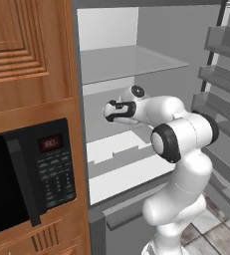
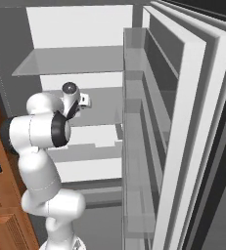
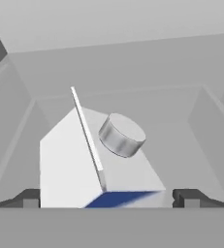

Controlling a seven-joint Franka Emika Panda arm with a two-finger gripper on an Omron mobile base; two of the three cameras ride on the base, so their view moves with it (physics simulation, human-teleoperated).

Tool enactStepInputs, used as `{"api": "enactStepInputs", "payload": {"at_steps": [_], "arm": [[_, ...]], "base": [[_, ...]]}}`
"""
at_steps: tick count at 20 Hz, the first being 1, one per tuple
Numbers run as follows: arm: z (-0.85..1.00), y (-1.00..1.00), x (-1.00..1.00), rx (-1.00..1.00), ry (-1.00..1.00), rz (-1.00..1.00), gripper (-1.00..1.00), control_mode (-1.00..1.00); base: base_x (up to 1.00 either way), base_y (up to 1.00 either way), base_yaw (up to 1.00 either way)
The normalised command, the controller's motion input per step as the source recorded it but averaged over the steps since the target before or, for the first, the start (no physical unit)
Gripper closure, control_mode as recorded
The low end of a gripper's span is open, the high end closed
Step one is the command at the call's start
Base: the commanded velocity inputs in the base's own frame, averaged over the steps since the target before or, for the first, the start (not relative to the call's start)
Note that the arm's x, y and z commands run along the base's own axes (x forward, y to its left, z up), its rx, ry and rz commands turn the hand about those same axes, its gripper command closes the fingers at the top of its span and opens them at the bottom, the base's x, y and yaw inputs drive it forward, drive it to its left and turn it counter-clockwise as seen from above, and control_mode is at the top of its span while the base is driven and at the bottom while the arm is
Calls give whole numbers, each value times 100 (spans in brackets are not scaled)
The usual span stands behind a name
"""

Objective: Take a sugar cube from the saucer and place it inside the coffee. Then, grab milk from the fridge and place it next to the coffee on the counter to sweeten the coffee.

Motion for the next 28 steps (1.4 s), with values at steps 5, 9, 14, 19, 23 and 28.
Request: {"api": "enactStepInputs", "payload": {"at_steps": [5,9,14,19,23,28], "arm": [[-7,1,16,0,0,0,-100,-100],[-11,7,4,0,0,0,100,-100],[-2,1,0,0,0,0,100,-100],[0,0,-23,0,-1,0,100,-100],[0,0,-81,0,-8,0,100,-100],[5,-3,-100,0,-14,-1,100,-100]], "base": [[0,0,0],[0,0,0],[0,0,0],[0,0,0],[0,0,0],[0,0,0]]}}
